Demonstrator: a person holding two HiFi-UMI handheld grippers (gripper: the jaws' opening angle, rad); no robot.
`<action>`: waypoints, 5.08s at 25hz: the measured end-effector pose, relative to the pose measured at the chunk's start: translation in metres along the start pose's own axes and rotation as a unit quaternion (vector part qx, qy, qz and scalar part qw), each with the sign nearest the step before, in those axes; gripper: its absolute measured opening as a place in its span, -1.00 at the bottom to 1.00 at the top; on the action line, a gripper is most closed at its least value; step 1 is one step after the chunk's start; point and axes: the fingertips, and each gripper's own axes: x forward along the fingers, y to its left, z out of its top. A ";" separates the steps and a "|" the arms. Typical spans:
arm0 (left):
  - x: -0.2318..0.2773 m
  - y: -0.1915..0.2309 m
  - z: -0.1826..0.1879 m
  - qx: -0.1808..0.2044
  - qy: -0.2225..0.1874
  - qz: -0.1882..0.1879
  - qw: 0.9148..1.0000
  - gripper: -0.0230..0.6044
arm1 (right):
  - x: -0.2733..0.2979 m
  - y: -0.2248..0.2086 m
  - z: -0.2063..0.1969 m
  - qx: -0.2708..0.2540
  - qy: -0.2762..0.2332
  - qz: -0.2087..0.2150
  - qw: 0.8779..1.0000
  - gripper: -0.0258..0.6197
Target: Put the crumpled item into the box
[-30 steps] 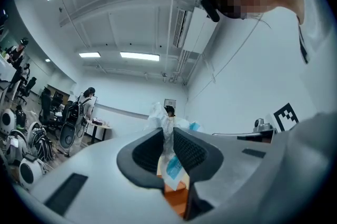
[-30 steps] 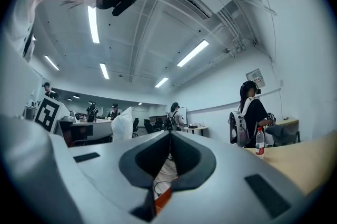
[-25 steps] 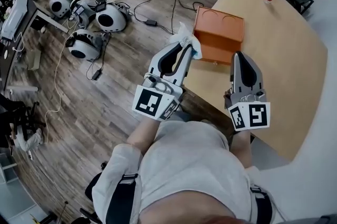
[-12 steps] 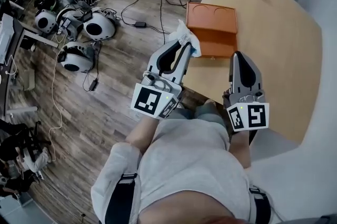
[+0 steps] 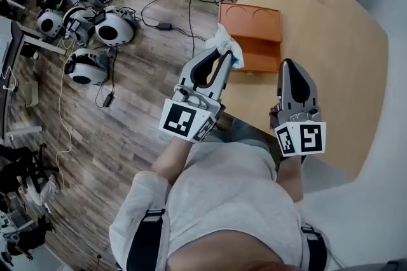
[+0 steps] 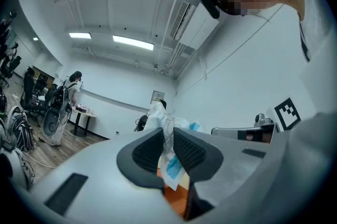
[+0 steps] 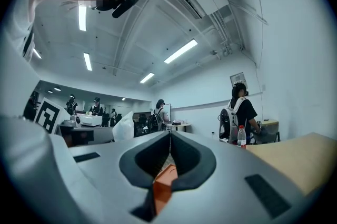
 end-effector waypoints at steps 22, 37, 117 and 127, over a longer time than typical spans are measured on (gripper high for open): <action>0.056 0.005 -0.056 0.004 0.083 0.069 0.994 -0.73 | 0.056 -0.052 -0.021 0.030 0.027 0.075 0.996 -0.89; 0.076 0.010 -0.154 0.015 0.256 0.079 0.963 -0.73 | 0.065 -0.079 -0.054 0.064 0.051 0.077 0.994 -0.89; 0.090 -0.001 -0.206 0.052 0.385 -0.022 0.921 -0.88 | 0.042 -0.091 -0.060 0.069 0.060 0.045 0.995 -0.89; 0.068 -0.006 -0.144 0.043 0.297 0.002 0.954 -0.88 | 0.034 -0.061 -0.048 0.052 0.056 0.056 0.996 -0.89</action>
